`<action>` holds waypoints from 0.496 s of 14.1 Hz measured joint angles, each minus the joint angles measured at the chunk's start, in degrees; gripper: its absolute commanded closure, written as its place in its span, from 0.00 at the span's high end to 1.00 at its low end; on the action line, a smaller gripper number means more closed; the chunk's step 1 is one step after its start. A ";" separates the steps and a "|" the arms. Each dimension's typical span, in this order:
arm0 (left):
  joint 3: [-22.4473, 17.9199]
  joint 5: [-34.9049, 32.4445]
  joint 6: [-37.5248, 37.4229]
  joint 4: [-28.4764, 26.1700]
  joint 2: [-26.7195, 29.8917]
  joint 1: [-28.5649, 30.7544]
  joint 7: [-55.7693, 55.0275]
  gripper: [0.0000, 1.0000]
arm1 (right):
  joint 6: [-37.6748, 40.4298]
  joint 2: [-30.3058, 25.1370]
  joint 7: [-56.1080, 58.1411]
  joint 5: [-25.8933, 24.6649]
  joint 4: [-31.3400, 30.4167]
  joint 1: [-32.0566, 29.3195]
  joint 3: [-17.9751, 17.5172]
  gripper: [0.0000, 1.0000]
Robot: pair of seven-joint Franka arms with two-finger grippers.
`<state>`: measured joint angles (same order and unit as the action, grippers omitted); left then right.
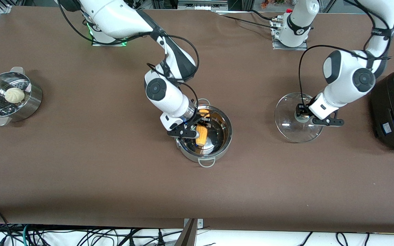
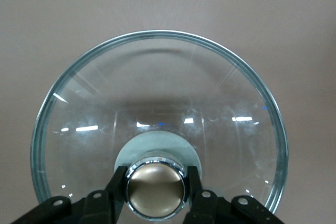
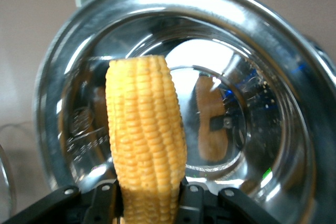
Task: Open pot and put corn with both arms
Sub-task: 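Lower the corn into the pot with the right gripper and release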
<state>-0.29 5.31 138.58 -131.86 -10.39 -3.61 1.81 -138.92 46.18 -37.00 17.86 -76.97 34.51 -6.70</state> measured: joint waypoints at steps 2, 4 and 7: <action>0.00 0.00 1.78 -0.96 -1.94 0.01 0.29 0.00 | -0.09 2.15 0.00 -0.03 1.67 -0.05 0.02 1.00; 0.00 0.00 2.15 -0.94 -2.76 0.07 0.51 0.02 | -0.03 2.36 0.08 -1.37 2.38 -0.05 0.02 1.00; 0.00 0.00 2.13 -0.96 -3.81 0.14 0.54 0.07 | 3.44 1.49 0.08 -6.09 4.14 -0.24 0.05 1.00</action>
<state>-0.29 5.31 140.71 -132.82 -14.19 -3.47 2.35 -135.48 47.66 -36.92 11.77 -72.84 34.28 -6.65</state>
